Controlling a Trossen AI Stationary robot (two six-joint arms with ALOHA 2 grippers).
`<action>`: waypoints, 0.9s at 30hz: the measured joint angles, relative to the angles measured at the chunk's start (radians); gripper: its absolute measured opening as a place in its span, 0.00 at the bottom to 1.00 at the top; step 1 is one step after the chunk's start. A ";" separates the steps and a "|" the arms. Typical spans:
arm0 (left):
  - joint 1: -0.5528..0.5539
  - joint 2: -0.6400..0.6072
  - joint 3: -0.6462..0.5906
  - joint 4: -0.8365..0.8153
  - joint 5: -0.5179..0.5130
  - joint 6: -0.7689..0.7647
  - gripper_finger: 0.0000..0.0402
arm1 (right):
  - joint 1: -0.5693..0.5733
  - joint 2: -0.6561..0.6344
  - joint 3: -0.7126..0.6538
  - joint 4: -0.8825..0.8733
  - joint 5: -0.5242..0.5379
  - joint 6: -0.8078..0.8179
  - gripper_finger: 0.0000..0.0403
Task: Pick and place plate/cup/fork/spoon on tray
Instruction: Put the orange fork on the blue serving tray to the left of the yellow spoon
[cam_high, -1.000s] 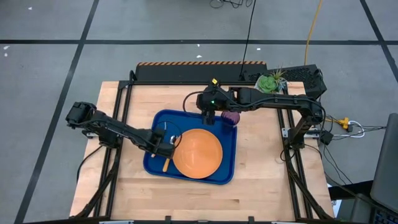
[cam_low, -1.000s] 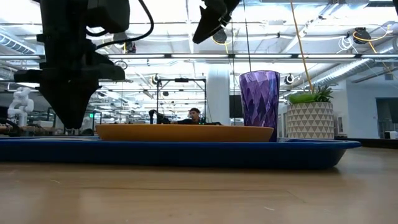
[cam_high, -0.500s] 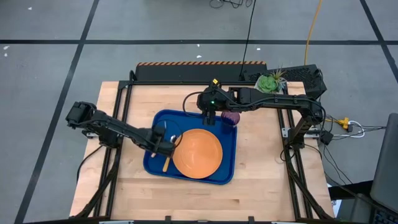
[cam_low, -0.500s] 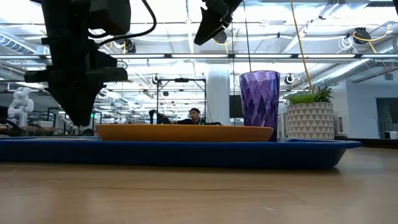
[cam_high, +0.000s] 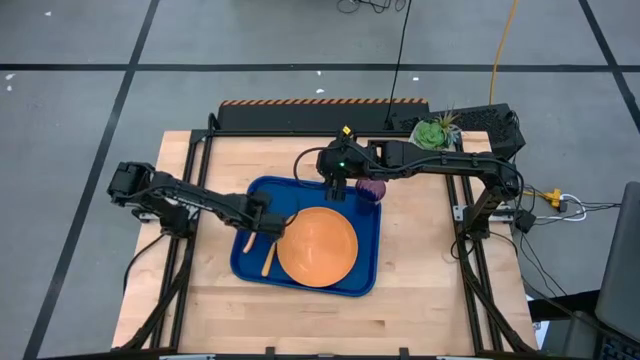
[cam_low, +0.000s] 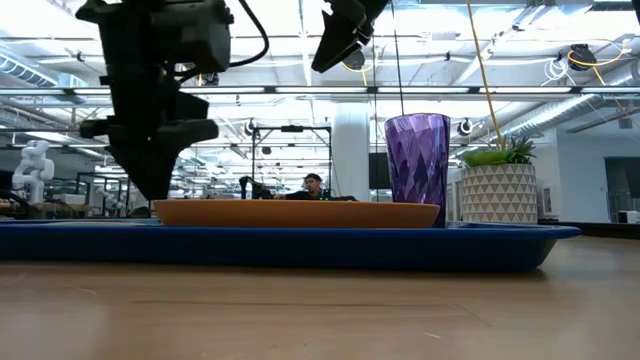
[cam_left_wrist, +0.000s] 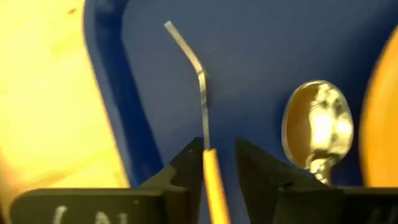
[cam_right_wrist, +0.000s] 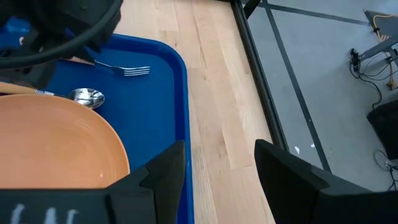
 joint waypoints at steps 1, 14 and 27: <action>0.004 0.000 0.000 0.013 -0.001 0.015 0.26 | 0.000 0.000 0.000 0.000 0.000 0.000 0.46; 0.079 0.017 -0.007 0.005 -0.071 0.051 0.62 | 0.000 -0.006 -0.097 0.063 0.001 -0.025 0.46; 0.082 0.018 -0.007 0.090 -0.085 0.078 0.47 | 0.000 -0.014 -0.126 0.101 0.002 -0.045 0.46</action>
